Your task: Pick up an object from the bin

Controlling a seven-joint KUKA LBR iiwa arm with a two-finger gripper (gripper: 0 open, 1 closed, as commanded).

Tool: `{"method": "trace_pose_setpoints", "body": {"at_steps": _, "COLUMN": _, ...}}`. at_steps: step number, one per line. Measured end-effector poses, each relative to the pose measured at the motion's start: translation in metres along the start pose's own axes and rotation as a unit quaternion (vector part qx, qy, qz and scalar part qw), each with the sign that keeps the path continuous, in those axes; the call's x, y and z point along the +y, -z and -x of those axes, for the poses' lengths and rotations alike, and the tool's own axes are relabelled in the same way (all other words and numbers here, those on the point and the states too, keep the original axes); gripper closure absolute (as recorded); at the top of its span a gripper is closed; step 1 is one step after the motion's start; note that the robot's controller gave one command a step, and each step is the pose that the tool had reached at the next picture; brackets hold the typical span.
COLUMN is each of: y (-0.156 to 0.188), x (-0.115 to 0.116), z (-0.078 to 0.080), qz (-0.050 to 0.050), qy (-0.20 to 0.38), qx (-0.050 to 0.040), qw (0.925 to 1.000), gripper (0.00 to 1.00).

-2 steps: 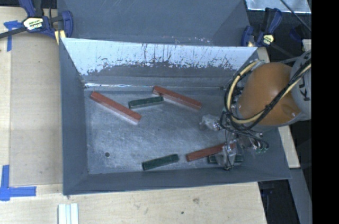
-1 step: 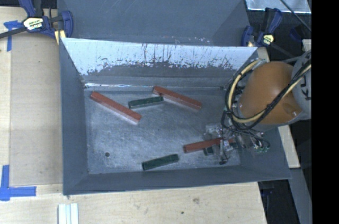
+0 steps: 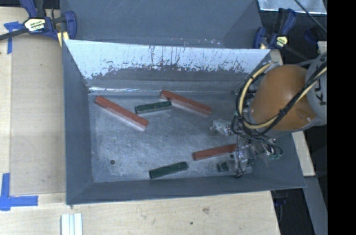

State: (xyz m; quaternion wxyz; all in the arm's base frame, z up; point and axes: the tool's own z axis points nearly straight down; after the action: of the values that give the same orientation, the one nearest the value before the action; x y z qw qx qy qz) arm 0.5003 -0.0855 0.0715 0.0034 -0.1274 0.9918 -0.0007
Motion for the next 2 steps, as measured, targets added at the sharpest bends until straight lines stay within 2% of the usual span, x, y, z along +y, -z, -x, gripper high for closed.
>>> {"method": "trace_pose_setpoints", "body": {"at_steps": 1, "y": 0.002, "x": 0.000, "z": -0.002, "qz": 0.001, "qy": 0.000, "qx": 0.0048, "qw": 1.0000, "gripper": 1.00}}
{"method": "trace_pose_setpoints", "body": {"at_steps": 2, "y": 0.034, "x": -0.002, "z": 0.002, "qz": 0.000, "qy": -0.006, "qx": -0.0001, "qw": 1.0000, "gripper": 1.00}}
